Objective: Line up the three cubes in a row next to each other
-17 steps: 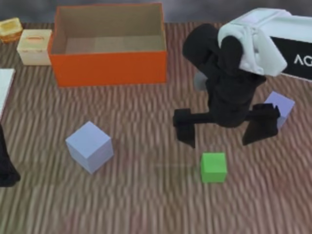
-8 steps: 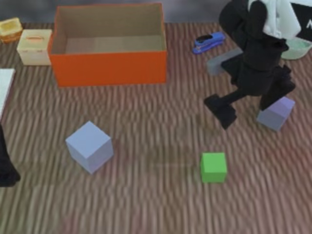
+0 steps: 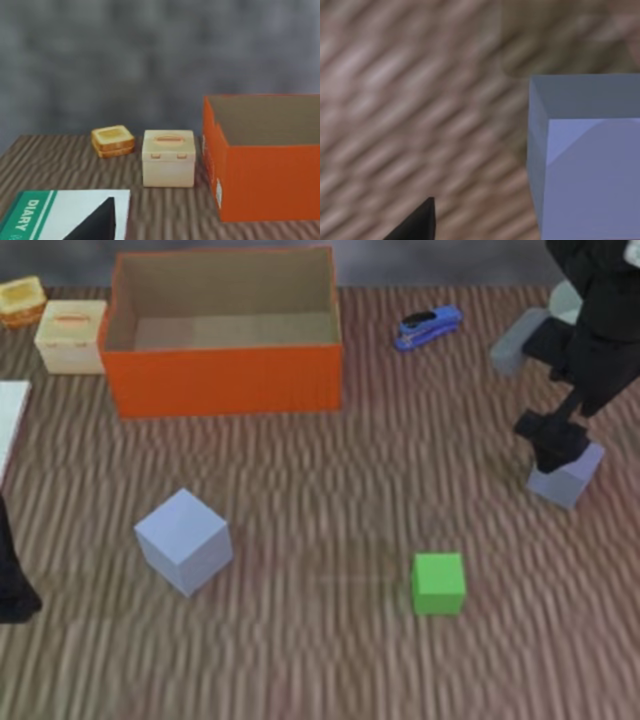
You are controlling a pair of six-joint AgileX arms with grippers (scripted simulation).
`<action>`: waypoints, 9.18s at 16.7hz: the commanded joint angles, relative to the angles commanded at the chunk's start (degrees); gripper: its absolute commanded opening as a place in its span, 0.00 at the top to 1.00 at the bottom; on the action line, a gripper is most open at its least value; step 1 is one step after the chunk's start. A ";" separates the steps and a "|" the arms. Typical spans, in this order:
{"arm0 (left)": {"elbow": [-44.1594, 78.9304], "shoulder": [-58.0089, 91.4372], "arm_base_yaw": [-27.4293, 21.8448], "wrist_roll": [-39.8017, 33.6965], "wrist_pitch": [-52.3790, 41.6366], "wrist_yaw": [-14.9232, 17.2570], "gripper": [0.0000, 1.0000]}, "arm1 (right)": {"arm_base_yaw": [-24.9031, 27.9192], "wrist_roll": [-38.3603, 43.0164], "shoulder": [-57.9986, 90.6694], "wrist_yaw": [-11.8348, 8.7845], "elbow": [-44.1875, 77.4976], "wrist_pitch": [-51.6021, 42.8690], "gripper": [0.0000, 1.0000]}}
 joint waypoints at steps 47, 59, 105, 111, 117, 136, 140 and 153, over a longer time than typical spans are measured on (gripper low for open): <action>0.00 0.00 0.00 0.00 0.00 0.00 0.00 | -1.00 -3.12 3.38 -0.56 -7.27 12.04 1.00; 0.00 0.00 0.00 0.00 0.00 0.00 0.00 | 1.10 -3.21 0.18 -0.59 -1.55 2.92 1.00; 0.00 0.00 0.00 0.00 0.00 0.00 0.00 | 33.11 -5.78 -0.65 -0.66 -14.40 15.45 0.00; 0.00 0.00 0.00 0.00 0.00 0.00 0.00 | 33.09 -5.81 -0.69 -0.67 -14.19 15.24 0.00; 0.00 0.00 0.00 0.00 0.00 0.00 0.00 | 33.51 -6.09 -3.75 -0.75 -6.75 4.02 0.00; 30.17 37.79 -7.98 7.22 -22.26 -0.10 0.00 | 16.08 8.46 -48.34 -3.62 -38.41 27.39 0.00; 45.97 60.42 -12.45 11.35 -34.96 0.04 0.00 | 6.77 18.07 -73.63 -4.02 -60.35 40.00 0.00; 82.04 110.37 -21.93 20.03 -61.14 0.07 0.00 | -10.47 38.81 -127.43 -0.43 -106.56 69.23 0.00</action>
